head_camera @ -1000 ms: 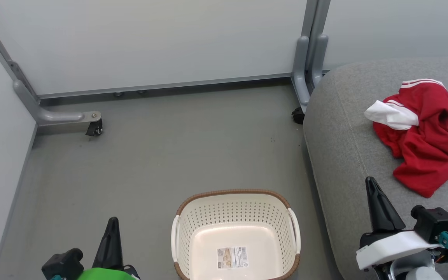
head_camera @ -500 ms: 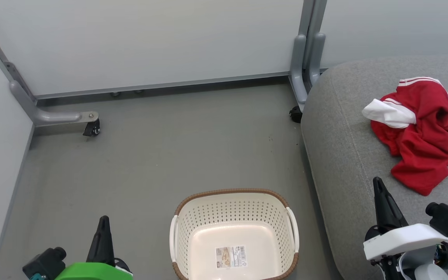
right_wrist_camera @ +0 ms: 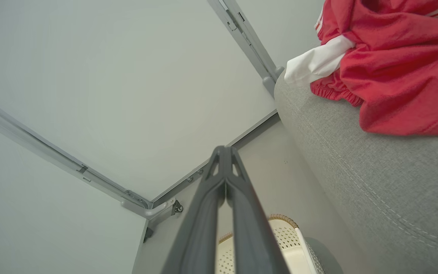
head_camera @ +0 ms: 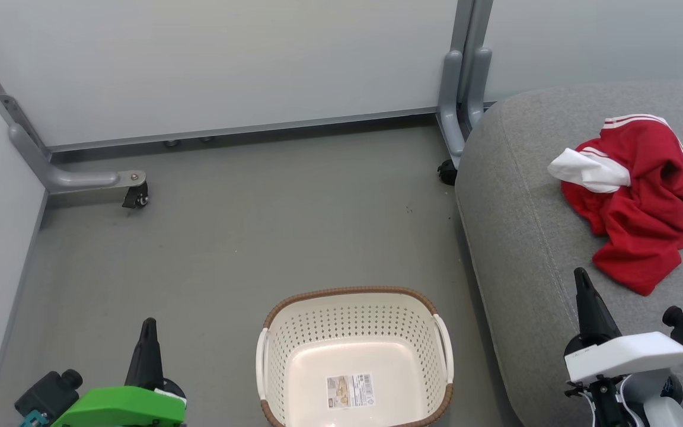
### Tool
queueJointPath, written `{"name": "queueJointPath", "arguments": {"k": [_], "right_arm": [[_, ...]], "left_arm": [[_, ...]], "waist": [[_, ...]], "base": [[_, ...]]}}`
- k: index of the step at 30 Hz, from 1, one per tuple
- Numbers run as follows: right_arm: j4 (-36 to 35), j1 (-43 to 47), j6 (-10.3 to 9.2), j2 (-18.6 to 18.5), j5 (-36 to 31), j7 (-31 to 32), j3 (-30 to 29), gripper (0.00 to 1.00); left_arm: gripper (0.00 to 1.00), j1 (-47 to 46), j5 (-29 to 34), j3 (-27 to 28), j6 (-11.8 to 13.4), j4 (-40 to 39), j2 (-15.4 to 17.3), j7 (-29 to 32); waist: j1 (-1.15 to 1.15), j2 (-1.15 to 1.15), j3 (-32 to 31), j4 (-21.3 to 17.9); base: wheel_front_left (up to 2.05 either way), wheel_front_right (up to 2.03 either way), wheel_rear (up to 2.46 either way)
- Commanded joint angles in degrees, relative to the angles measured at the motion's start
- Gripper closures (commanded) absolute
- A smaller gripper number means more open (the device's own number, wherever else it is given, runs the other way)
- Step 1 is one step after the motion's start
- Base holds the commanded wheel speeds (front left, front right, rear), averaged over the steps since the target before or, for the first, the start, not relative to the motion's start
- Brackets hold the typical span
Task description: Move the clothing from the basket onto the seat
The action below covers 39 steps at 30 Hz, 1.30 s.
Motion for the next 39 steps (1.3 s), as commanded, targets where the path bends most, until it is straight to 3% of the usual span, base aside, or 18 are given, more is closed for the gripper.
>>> {"name": "queueJointPath", "arguments": {"k": [1, 39], "right_arm": [[-0.4, -1.7, 0.02, -0.2, 2.1, 0.5, -0.4, 1.00], [2.0, -4.1, 0.02, 0.8, 26.6, 7.0, -3.1, 1.00]], "left_arm": [[1.00, -1.8, -1.9, 0.5, -0.4, -0.9, 0.3, 0.4], [1.00, -4.8, -22.8, 4.2, -1.6, -0.9, 0.4, 6.9]], "waist": [[0.00, 0.00, 0.0, -0.1], [0.00, 0.00, 0.6, -1.5]], "base": [[0.00, 0.00, 0.00], [0.00, 0.00, 0.00]]}}
